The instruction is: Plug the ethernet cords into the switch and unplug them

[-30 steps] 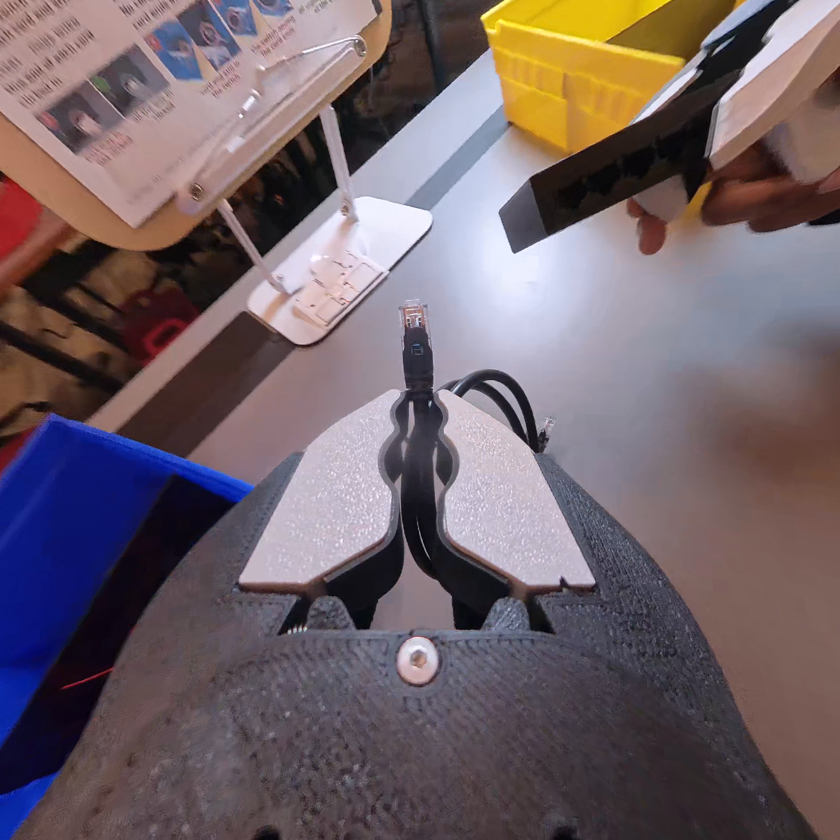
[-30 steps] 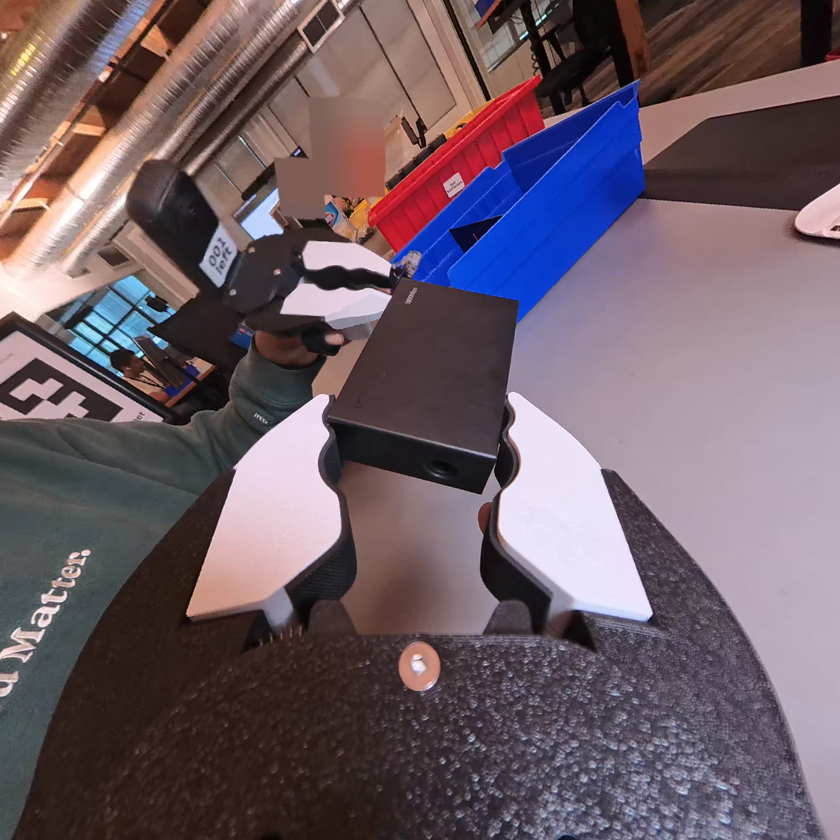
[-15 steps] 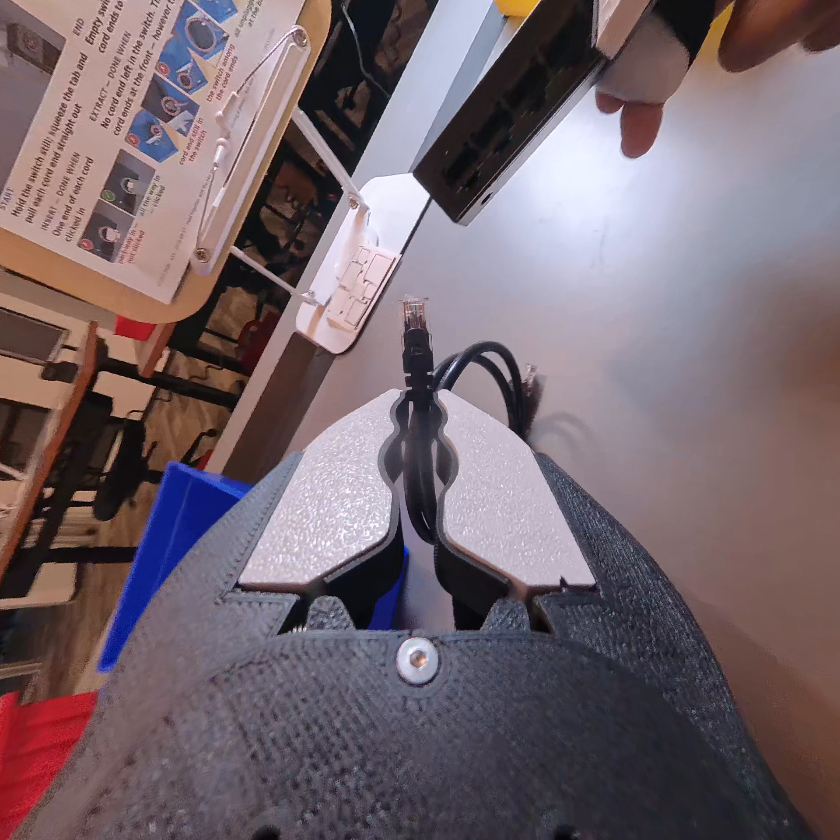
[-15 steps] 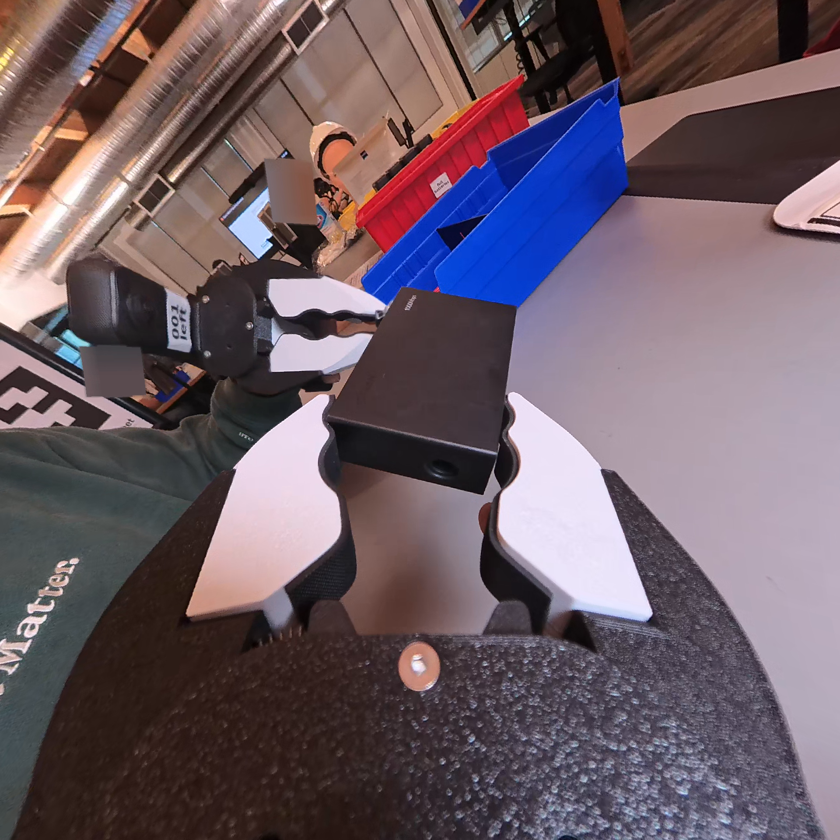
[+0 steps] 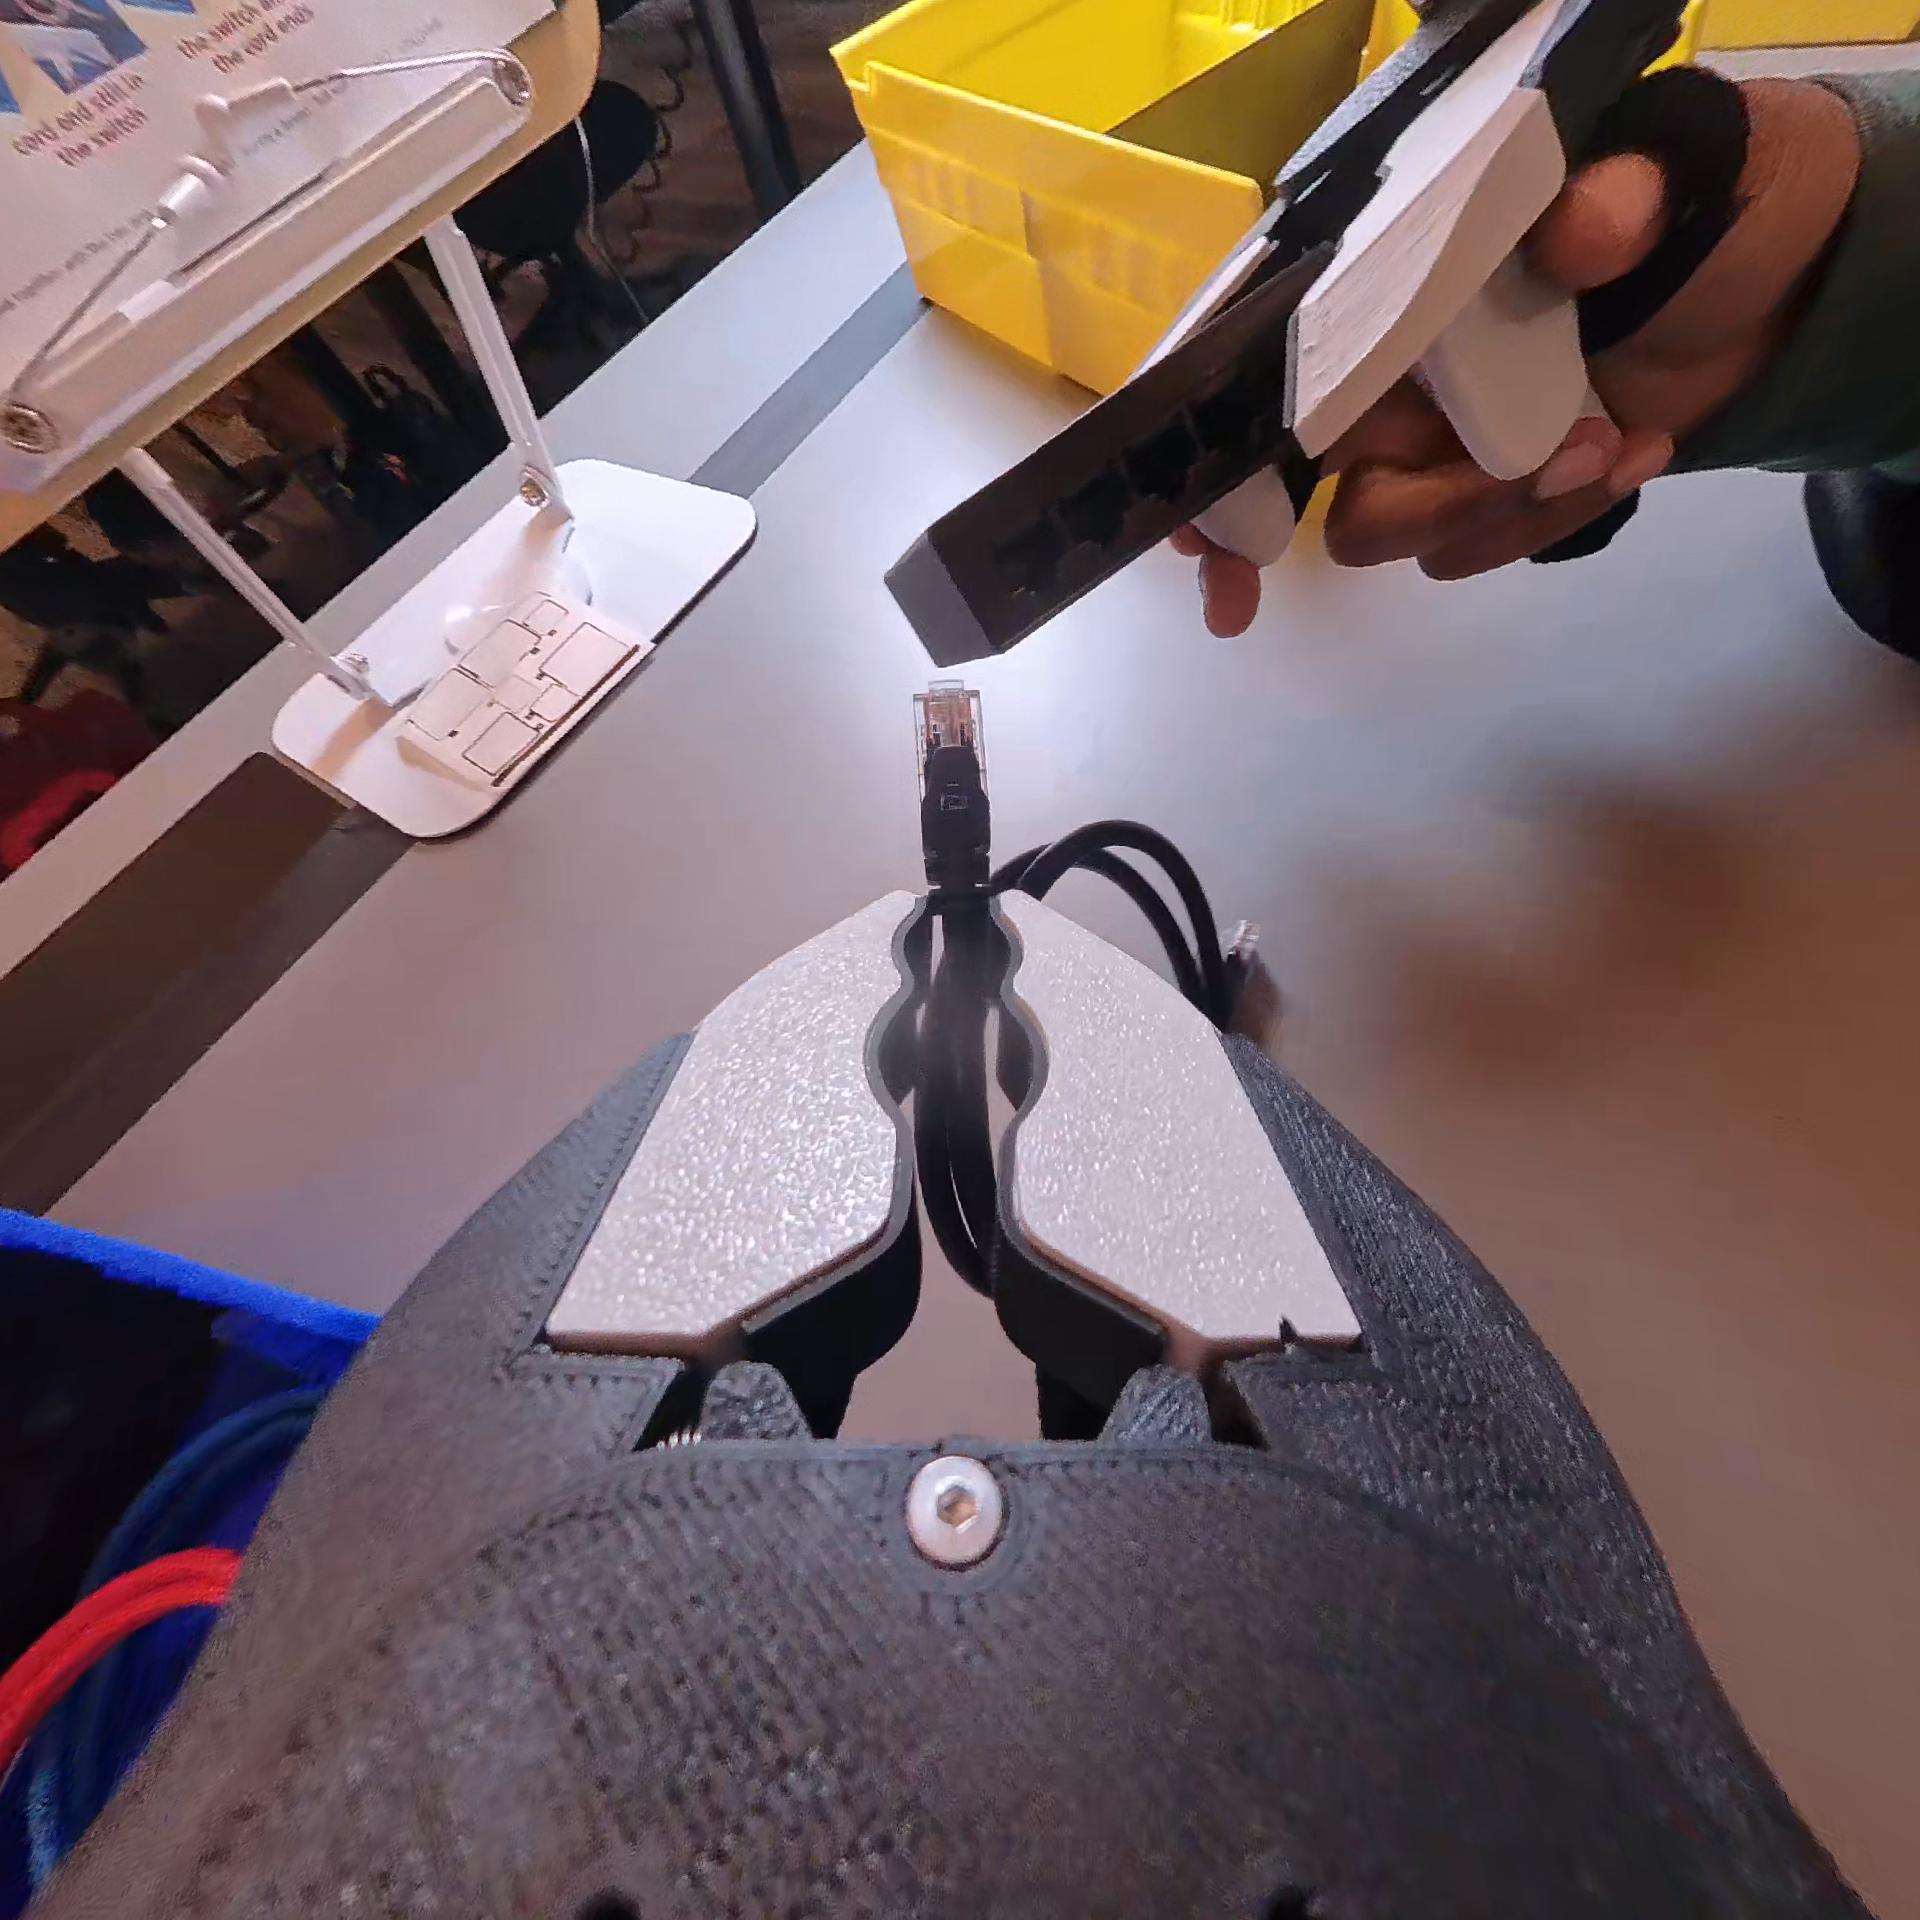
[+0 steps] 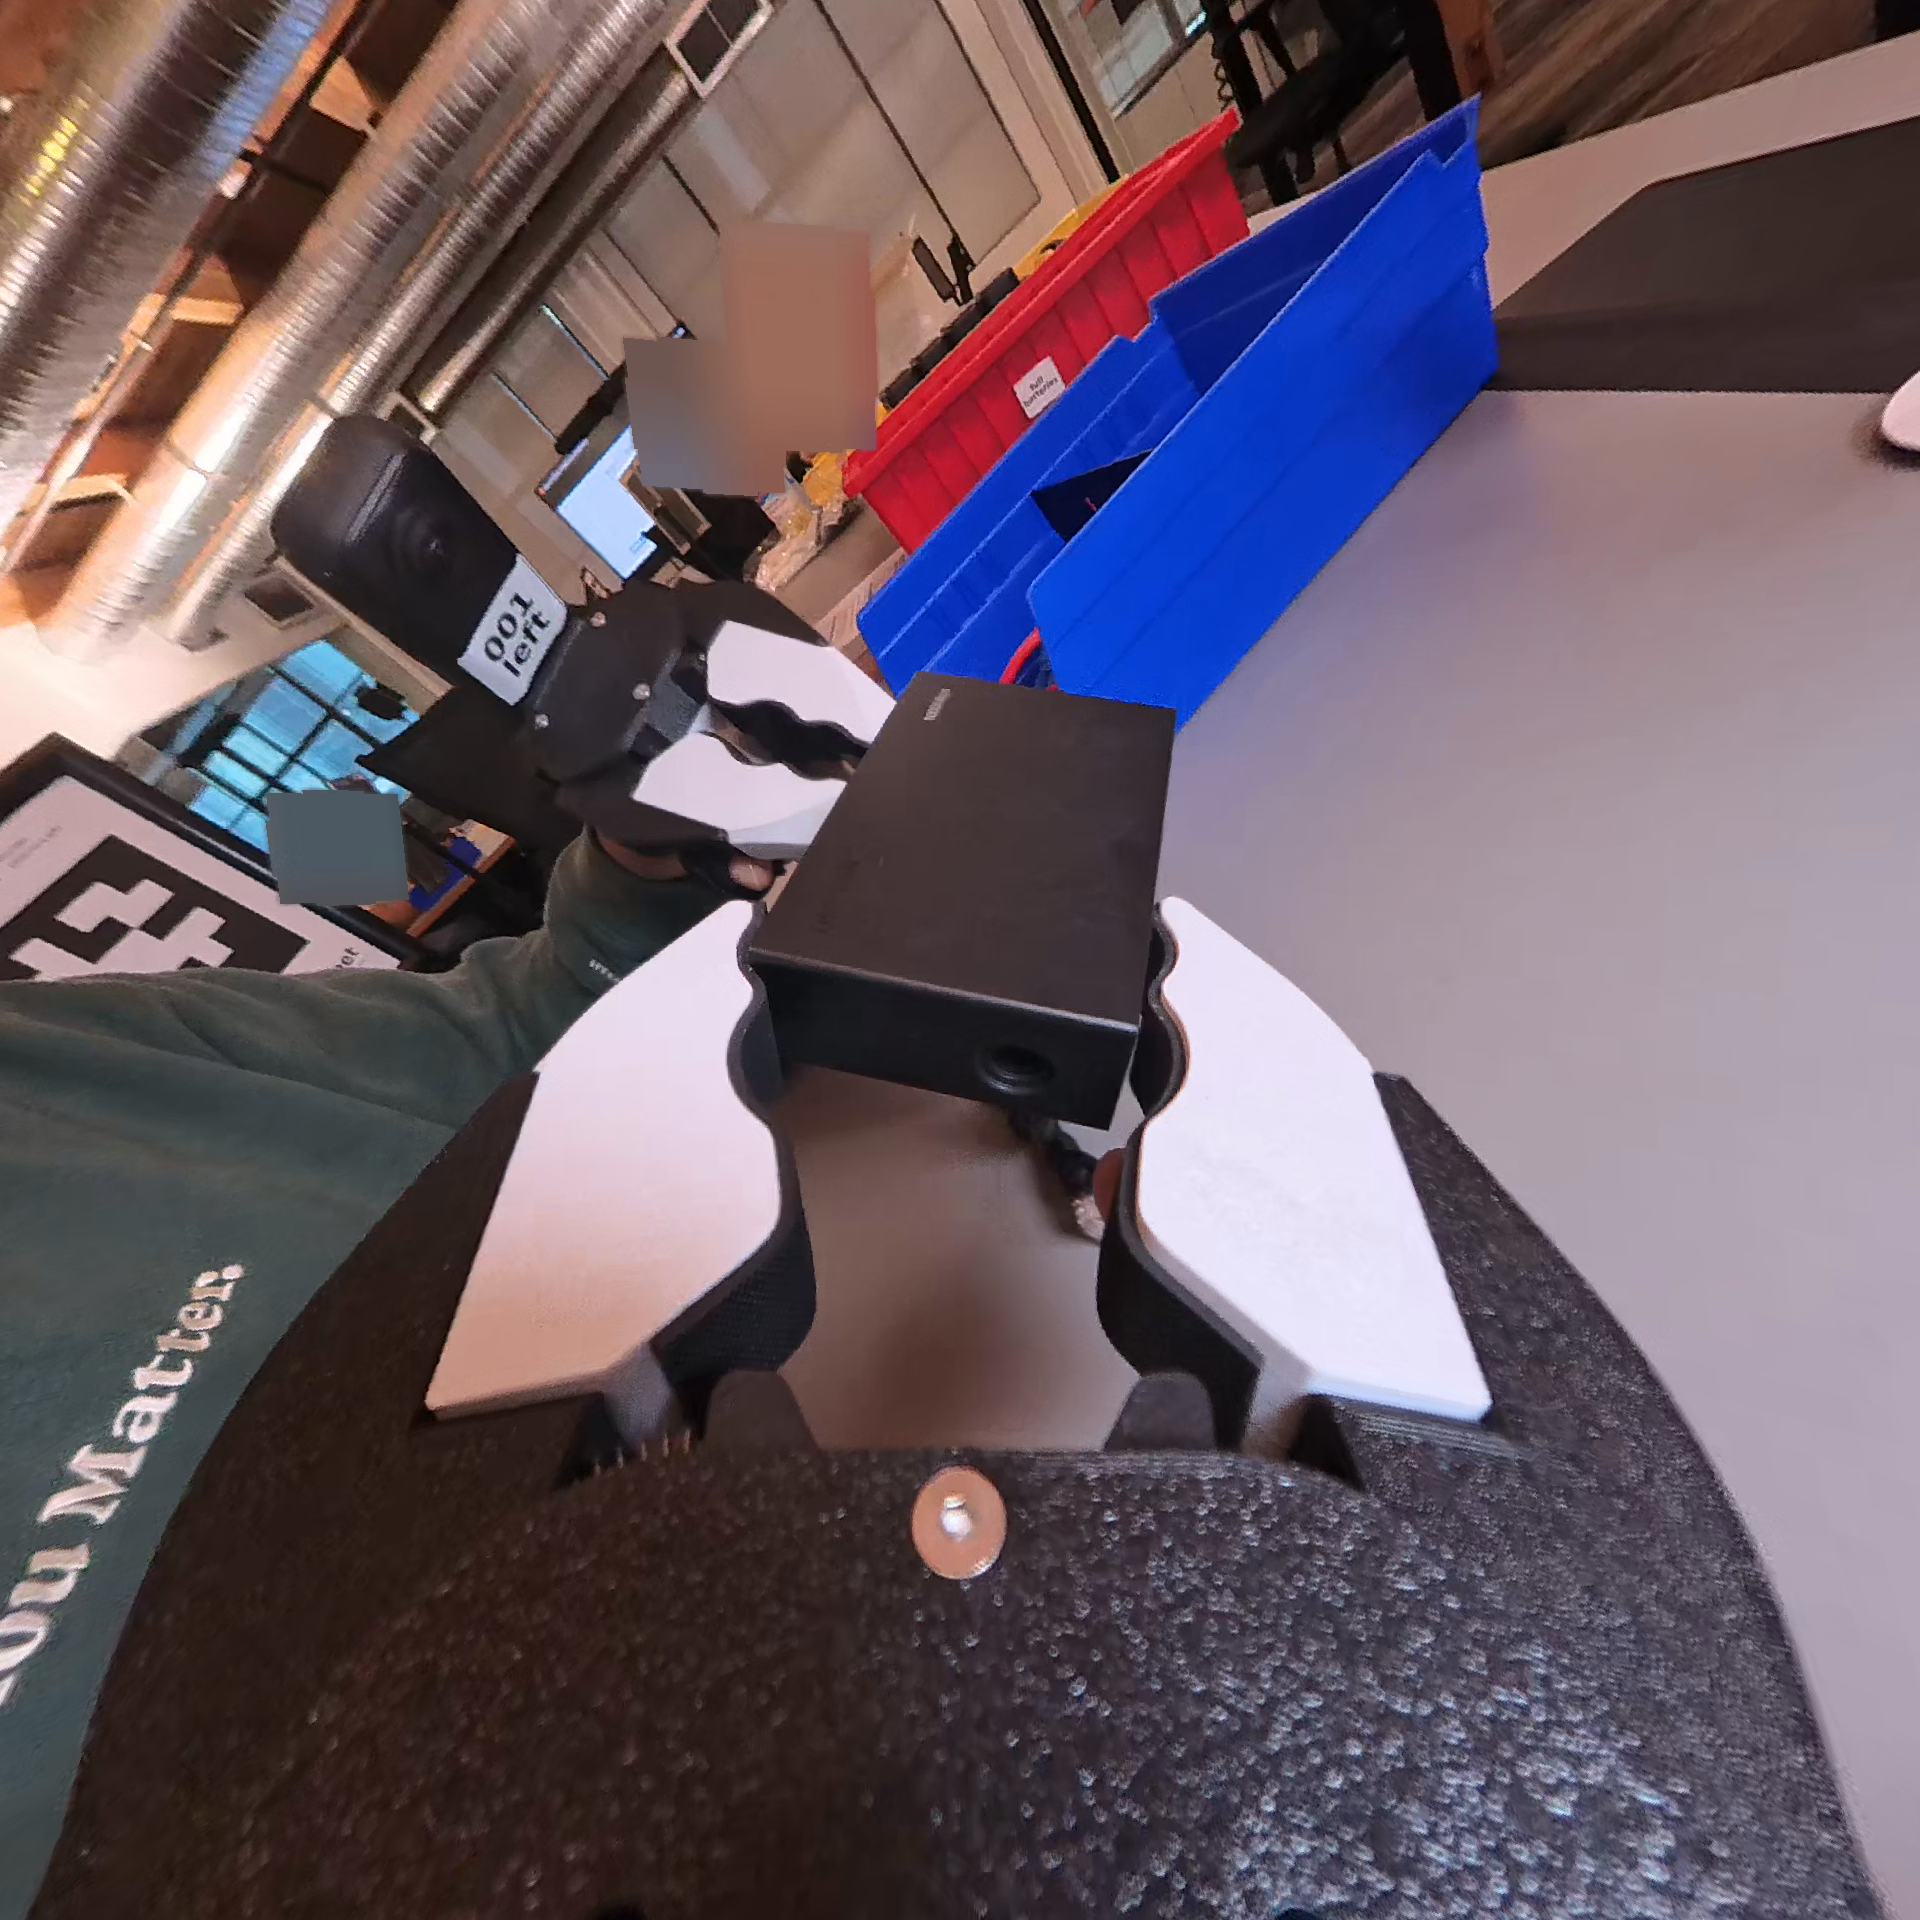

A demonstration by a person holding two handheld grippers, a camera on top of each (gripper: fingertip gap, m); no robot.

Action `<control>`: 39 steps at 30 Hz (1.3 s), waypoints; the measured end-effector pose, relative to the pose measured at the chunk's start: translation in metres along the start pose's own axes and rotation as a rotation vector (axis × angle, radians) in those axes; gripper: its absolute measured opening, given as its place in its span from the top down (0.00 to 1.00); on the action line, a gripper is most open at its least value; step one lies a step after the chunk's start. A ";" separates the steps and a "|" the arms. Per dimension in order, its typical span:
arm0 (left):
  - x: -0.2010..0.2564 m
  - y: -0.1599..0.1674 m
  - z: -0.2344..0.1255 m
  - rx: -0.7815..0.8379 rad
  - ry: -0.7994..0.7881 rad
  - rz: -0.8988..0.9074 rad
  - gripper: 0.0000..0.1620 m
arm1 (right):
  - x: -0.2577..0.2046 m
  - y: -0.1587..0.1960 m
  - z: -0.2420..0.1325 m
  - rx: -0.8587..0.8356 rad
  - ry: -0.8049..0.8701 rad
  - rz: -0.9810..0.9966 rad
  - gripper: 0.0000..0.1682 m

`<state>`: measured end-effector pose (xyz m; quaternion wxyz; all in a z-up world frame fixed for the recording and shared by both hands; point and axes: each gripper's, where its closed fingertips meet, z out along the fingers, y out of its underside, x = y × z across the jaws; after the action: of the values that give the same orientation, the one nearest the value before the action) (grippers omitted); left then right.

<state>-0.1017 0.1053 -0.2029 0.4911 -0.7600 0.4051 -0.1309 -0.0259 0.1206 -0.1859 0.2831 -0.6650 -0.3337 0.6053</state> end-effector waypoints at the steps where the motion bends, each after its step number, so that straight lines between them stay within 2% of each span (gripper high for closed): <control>1: 0.003 0.001 0.002 0.003 0.017 -0.005 0.94 | -0.001 0.000 0.001 0.003 -0.011 0.010 0.60; 7: 0.013 0.015 0.007 -0.037 0.165 -0.121 0.83 | -0.009 -0.001 0.002 0.019 -0.063 0.033 0.60; 10: 0.010 -0.007 0.001 0.102 0.224 -0.267 0.80 | -0.018 0.000 0.006 0.025 -0.093 -0.015 0.60; 12: 0.018 -0.035 -0.010 0.268 0.368 -0.459 0.81 | -0.026 -0.001 0.011 0.058 -0.091 -0.134 0.60; 14: 0.026 -0.055 -0.016 0.384 0.539 -0.685 0.77 | -0.035 -0.005 0.016 0.113 -0.049 -0.294 0.60; 17: 0.026 -0.071 -0.017 0.523 0.646 -0.913 0.73 | -0.039 -0.007 0.023 0.167 0.113 -0.592 0.60; 18: 0.026 -0.074 -0.016 0.544 0.655 -0.951 0.70 | -0.036 -0.006 0.026 0.158 0.196 -0.710 0.60; 19: 0.024 -0.074 -0.012 0.553 0.616 -0.955 0.73 | -0.033 -0.005 0.028 0.147 0.269 -0.811 0.60; 20: 0.021 -0.071 -0.007 0.560 0.550 -0.922 0.78 | -0.031 -0.003 0.029 0.133 0.327 -0.892 0.60; 22: 0.019 -0.065 0.000 0.532 0.456 -0.841 0.80 | -0.017 0.000 0.030 0.067 0.455 -1.006 0.60; 25: 0.015 -0.059 0.005 0.477 0.320 -0.631 0.81 | -0.003 0.010 0.033 -0.041 0.475 -0.955 0.60; 28: 0.013 -0.058 0.001 0.409 0.143 -0.295 0.83 | -0.006 0.018 0.031 -0.112 0.389 -0.860 0.62; 30: 0.010 -0.053 -0.001 0.320 -0.032 0.024 0.83 | -0.011 0.018 0.024 -0.160 0.346 -0.852 0.61; 33: 0.013 -0.039 0.003 0.138 -0.223 0.475 0.83 | -0.017 0.012 0.011 -0.248 0.389 -1.026 0.62; 36: 0.031 -0.021 0.018 -0.023 -0.256 0.771 0.83 | -0.021 0.022 0.012 -0.376 0.448 -1.246 0.63; 39: 0.054 -0.014 0.029 -0.069 -0.203 0.893 0.83 | -0.007 0.046 0.018 -0.523 0.491 -1.396 0.69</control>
<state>-0.0430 0.0864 -0.2155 0.5109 -0.5359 0.6470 0.1821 -0.0394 0.0866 -0.2191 0.4980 -0.4610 -0.7341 0.0248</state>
